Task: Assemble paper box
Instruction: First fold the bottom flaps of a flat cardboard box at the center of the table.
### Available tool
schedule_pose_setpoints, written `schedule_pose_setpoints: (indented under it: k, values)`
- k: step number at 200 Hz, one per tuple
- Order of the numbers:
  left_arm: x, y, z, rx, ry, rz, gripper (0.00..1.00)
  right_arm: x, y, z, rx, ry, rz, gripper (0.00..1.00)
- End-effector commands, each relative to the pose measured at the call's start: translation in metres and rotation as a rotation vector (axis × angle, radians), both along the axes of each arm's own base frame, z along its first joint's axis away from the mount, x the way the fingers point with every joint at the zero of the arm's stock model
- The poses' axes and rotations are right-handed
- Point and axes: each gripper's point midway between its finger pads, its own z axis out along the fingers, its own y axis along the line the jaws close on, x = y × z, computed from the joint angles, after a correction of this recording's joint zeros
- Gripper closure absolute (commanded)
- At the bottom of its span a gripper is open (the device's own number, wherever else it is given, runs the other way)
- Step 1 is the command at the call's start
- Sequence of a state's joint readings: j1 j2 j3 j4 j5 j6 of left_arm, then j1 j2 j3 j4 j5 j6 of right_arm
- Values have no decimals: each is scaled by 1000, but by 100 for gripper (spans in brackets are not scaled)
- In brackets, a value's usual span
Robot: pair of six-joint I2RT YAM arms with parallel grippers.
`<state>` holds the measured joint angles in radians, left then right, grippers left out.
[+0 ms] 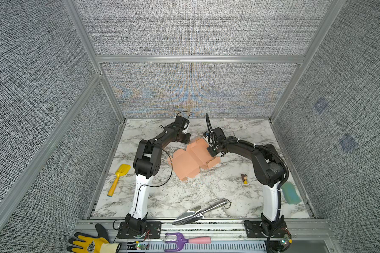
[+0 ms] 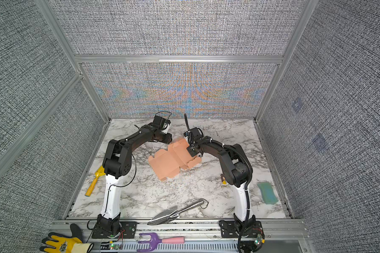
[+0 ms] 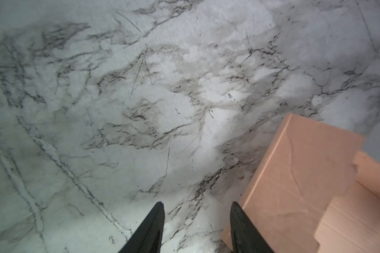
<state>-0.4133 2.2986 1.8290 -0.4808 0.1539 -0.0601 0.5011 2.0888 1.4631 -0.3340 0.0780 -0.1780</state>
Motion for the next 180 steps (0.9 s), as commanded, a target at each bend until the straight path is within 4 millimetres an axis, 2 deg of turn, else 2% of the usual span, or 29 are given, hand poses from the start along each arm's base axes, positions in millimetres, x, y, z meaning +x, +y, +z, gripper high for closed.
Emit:
schedule_pose_setpoints:
  k: [1, 23, 48, 110, 146, 157, 161, 180]
  values:
    - [-7, -8, -3, -34, 33, -40, 49, 3, 1, 5, 11, -19, -10, 97]
    - [-9, -9, -2, -44, 40, -46, 49, 3, 2, 4, 14, -17, -11, 97]
    - [-8, -5, 7, -46, 26, -30, 49, 4, 2, 6, 16, -21, -14, 97]
    - [-10, 39, 38, -92, -11, 157, 49, 5, 1, 2, 29, -12, -28, 97]
    - [-26, 57, 45, -127, 10, 292, 49, 6, 0, 3, 60, -5, -51, 97]
    - [-35, 62, 40, -138, 29, 333, 49, 5, -1, 4, 74, -1, -59, 97]
    - [-38, 63, 50, -153, 16, 342, 48, 5, -1, 4, 80, 2, -63, 97]
    - [-55, 77, 55, -161, 23, 424, 48, 4, -2, 3, 94, 7, -76, 97]
